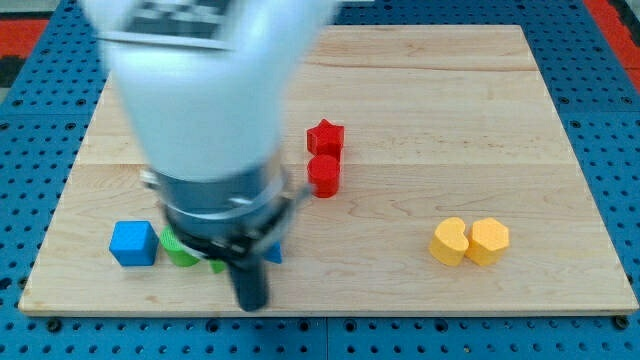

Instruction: Move the green star to the top right of the green circle

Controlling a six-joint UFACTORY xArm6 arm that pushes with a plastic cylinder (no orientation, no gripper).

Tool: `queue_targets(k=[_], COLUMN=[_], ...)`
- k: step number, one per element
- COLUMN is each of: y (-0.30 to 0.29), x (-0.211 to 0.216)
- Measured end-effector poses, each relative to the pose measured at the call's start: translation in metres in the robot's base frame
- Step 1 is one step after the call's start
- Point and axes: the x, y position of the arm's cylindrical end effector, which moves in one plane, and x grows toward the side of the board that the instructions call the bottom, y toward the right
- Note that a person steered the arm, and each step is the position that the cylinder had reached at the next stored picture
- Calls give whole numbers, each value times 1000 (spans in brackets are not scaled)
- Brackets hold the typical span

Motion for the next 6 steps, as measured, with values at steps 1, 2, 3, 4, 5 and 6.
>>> queue_targets(k=[1,2,3,4,5,6], y=[-63,-68,-61,-70,-66,-49], x=[-49,-85,-106,-103,-33,-7])
